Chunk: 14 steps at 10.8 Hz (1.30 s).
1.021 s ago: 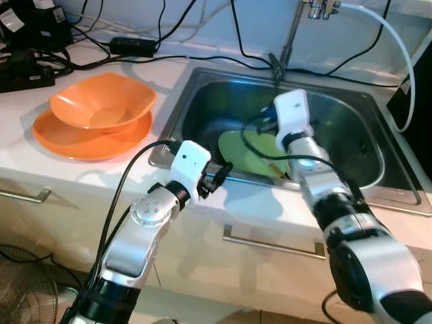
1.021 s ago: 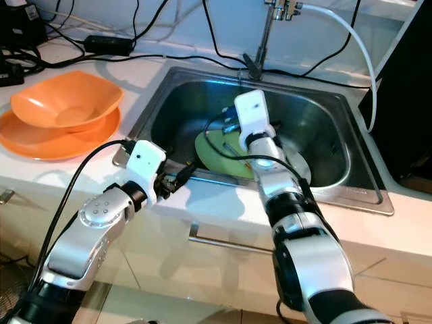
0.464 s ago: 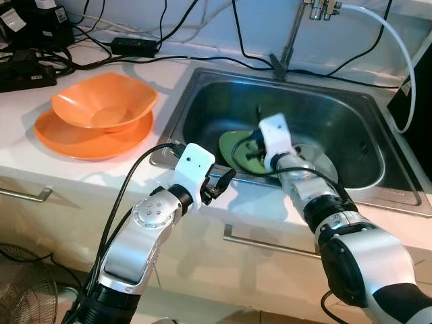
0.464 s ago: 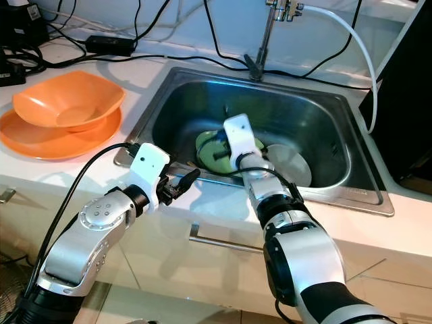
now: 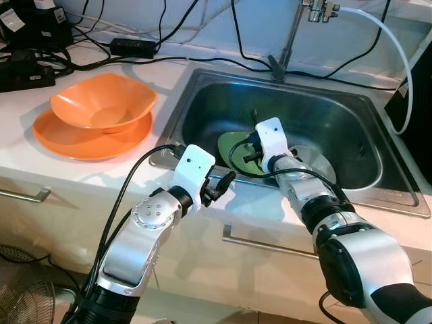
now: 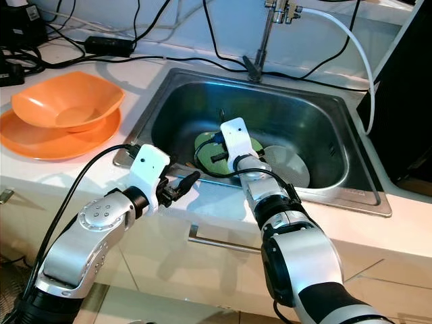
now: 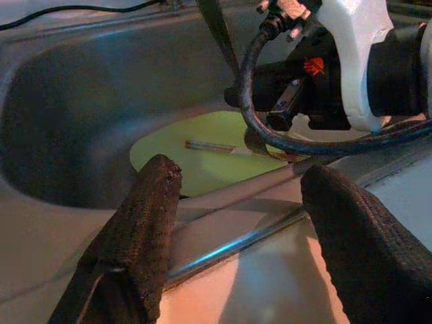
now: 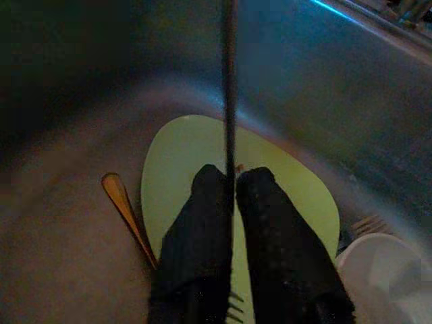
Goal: Kitchen organization
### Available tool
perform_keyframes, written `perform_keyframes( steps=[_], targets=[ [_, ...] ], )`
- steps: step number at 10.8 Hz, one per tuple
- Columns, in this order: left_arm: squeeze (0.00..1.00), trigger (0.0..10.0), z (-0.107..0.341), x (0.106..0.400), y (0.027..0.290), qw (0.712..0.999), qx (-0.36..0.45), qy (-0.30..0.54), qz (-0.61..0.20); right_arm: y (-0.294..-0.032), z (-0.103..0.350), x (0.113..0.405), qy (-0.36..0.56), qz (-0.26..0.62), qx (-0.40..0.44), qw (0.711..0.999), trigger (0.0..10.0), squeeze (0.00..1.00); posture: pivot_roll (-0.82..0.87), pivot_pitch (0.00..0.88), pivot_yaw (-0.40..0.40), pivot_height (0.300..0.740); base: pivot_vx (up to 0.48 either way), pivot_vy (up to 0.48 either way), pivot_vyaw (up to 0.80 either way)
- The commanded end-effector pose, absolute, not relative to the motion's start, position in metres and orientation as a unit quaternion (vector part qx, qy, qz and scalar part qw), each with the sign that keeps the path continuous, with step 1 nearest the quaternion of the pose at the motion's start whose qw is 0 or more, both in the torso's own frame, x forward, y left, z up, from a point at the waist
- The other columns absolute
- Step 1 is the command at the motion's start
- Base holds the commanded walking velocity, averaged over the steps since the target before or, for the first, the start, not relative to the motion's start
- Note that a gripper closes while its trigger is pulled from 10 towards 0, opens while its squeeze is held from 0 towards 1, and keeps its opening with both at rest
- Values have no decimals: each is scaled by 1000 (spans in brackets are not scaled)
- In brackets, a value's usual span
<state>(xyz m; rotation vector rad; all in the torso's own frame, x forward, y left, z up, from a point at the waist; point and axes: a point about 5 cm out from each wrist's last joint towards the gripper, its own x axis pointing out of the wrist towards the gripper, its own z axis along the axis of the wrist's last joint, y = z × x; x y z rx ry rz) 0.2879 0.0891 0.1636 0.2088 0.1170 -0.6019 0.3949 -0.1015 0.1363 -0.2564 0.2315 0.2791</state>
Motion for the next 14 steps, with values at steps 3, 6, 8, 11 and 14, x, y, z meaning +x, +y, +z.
perform_keyframes(
  steps=[3,6,8,11,14],
  targets=[
    [0,10000,154,284,89,945,101,84,-299,-97,116,386,158,155,-128,967,10000,541,216,80,-97,740,0,0,0],
    [0,10000,156,285,90,947,105,76,-295,-96,131,391,108,151,-123,975,10000,0,209,81,-90,740,0,0,0],
    [0,10000,159,288,90,950,110,59,-286,-96,168,400,-10,148,-100,984,10000,0,195,84,-85,740,0,0,0],
    [0,10000,162,293,88,955,111,35,-273,-100,216,396,-166,141,-67,974,10000,0,156,84,-75,740,0,0,0],
    [0,10000,172,302,95,972,101,-20,-213,-129,207,365,-241,91,-49,965,10000,0,132,88,-65,740,0,0,0]
  ],
)
